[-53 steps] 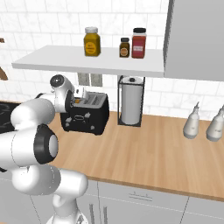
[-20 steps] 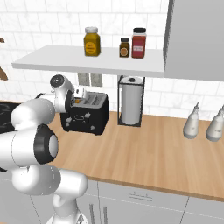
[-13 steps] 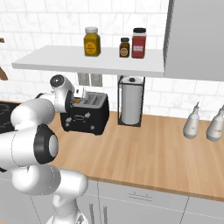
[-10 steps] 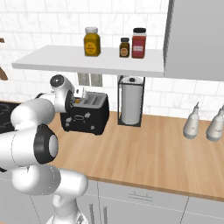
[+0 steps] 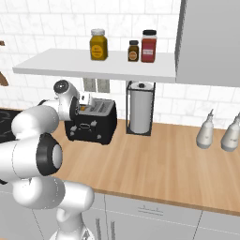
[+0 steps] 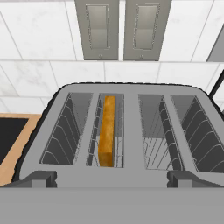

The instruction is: Start the toaster. Once the lever pops up, take the bread to the plate on the dining counter.

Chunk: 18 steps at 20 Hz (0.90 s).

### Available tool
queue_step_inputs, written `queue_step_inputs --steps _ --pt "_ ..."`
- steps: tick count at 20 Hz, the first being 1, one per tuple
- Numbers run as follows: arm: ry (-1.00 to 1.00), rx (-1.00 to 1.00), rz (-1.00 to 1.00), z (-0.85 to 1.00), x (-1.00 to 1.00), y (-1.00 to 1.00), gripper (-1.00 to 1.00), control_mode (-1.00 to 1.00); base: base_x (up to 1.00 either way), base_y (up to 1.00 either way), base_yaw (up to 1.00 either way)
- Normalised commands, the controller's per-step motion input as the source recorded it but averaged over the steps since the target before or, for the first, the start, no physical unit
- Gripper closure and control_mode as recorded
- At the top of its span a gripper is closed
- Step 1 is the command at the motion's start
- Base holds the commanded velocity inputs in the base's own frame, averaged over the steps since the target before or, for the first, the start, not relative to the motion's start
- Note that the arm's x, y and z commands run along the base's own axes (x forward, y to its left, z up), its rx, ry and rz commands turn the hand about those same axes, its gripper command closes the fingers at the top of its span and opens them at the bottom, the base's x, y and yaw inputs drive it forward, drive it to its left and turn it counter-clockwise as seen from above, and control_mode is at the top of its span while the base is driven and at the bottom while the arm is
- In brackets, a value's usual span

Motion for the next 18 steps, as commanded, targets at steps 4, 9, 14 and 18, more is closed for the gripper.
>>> queue_step_inputs --steps 4,9,14,18 --pt "0.00 0.00 0.00 0.00 0.00 0.00 -1.00 -1.00 0.00 0.00 0.00" --pt "0.00 0.00 0.00 0.00 0.00 0.00 -1.00 -1.00 0.00 0.00 0.00" --pt "0.00 0.00 0.00 0.00 0.00 0.00 -1.00 -1.00 0.00 0.00 0.00" --pt "0.00 0.00 0.00 0.00 0.00 0.00 -1.00 -1.00 0.00 0.00 0.00"
